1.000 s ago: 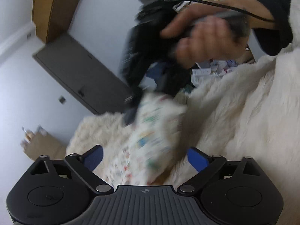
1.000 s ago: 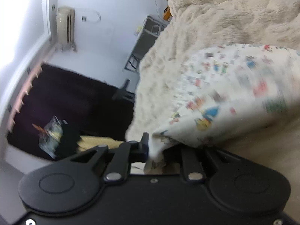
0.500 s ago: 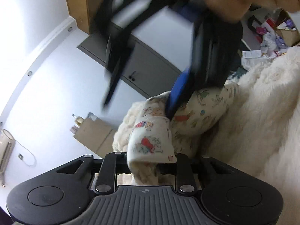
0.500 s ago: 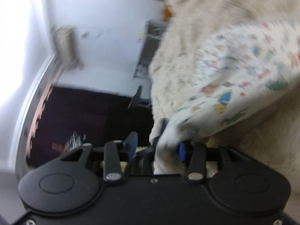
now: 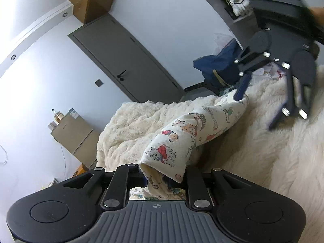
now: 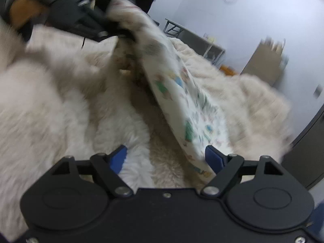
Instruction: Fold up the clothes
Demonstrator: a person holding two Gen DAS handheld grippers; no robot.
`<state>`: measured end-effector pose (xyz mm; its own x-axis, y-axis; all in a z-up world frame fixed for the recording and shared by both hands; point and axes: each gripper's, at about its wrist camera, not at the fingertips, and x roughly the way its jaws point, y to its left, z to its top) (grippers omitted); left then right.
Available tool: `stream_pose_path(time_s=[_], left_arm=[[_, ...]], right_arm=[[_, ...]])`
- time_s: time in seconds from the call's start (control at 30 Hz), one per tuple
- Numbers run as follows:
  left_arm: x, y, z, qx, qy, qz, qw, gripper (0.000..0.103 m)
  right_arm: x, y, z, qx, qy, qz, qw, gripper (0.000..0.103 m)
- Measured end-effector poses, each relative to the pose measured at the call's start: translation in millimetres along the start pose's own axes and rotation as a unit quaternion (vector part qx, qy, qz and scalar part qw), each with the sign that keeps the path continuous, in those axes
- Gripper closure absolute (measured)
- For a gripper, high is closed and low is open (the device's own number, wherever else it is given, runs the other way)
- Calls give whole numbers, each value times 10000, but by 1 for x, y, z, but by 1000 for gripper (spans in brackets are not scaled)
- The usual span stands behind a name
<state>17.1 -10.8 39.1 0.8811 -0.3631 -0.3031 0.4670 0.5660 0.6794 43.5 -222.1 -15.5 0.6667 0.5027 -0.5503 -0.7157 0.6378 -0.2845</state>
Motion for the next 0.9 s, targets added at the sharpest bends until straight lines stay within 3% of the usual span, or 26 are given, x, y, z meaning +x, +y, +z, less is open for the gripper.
stream_pose_path(time_s=[0.2, 0.3, 0.37, 0.5, 0.6, 0.7, 0.77, 0.9], left_arm=[[-9, 21, -5, -280, 24, -45, 9996, 88], [-10, 32, -6, -324, 11, -17, 9995, 88], [-13, 39, -7, -342, -11, -29, 9994, 88], [-12, 59, -11, -333, -286, -198, 9988, 89], [-6, 90, -14, -196, -404, -349, 9984, 89], [-5, 131, -10, 88, -654, -537, 9964, 90], [-17, 162, 2, 188, -916, -621, 9937, 91], [-56, 210, 31, 308, -1331, -691, 9882, 86]], right_arm=[[1, -29, 5, -309, -145, -149, 9993, 27], [18, -6, 0, -1274, 153, -25, 9917, 28], [23, 0, -1, -1477, 205, -64, 9888, 37], [39, -6, 14, -1671, 141, -281, 9854, 94], [37, -14, 36, -2209, 48, -599, 9735, 96], [13, -34, 77, -2078, -205, -976, 9731, 99], [-17, -59, 121, -1881, -414, -1070, 9754, 100], [-82, -69, 180, -2061, -883, -1286, 9660, 100]])
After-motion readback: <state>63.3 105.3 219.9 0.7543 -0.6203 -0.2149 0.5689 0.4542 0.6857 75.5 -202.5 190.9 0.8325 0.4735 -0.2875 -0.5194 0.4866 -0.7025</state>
